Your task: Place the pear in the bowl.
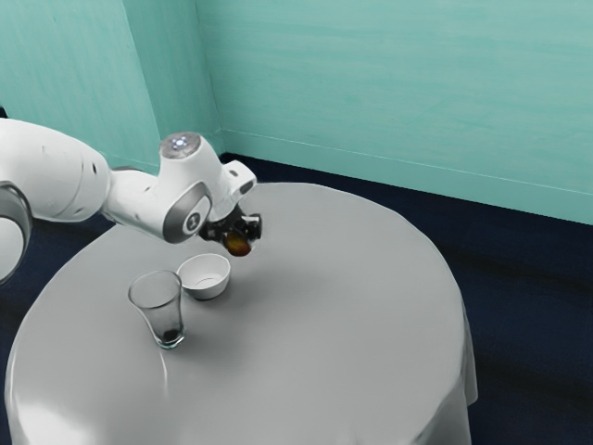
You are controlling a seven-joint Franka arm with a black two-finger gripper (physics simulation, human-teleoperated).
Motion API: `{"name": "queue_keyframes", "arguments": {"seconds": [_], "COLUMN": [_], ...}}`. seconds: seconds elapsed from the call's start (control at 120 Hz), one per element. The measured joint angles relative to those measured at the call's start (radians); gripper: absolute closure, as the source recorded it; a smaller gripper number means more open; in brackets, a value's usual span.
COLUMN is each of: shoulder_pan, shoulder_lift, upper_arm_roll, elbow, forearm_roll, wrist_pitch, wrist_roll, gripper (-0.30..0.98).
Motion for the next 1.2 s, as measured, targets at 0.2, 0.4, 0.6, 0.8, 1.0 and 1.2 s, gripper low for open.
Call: {"name": "queue_keyframes", "arguments": {"seconds": [0.2, 0.4, 0.6, 0.8, 1.0, 1.2], "shoulder_pan": [0.070, 0.074, 0.073, 0.060, 0.054, 0.056], "shoulder_lift": [-0.069, -0.027, -0.023, -0.131, -0.221, -0.303], "upper_arm_roll": [0.004, 0.004, 0.003, -0.003, -0.026, -0.020], "elbow": [-0.069, -0.060, -0.060, -0.061, 0.207, 0.455], "forearm_roll": [0.001, 0.002, 0.000, -0.002, -0.042, -0.086], "wrist_pitch": [-0.042, -0.059, -0.065, -0.110, -0.451, -0.897], "wrist_roll": [0.008, 0.012, 0.020, 0.026, 0.088, 0.213], "gripper": [0.37, 0.37, 0.22, 0.10, 0.06, 0.03]}}
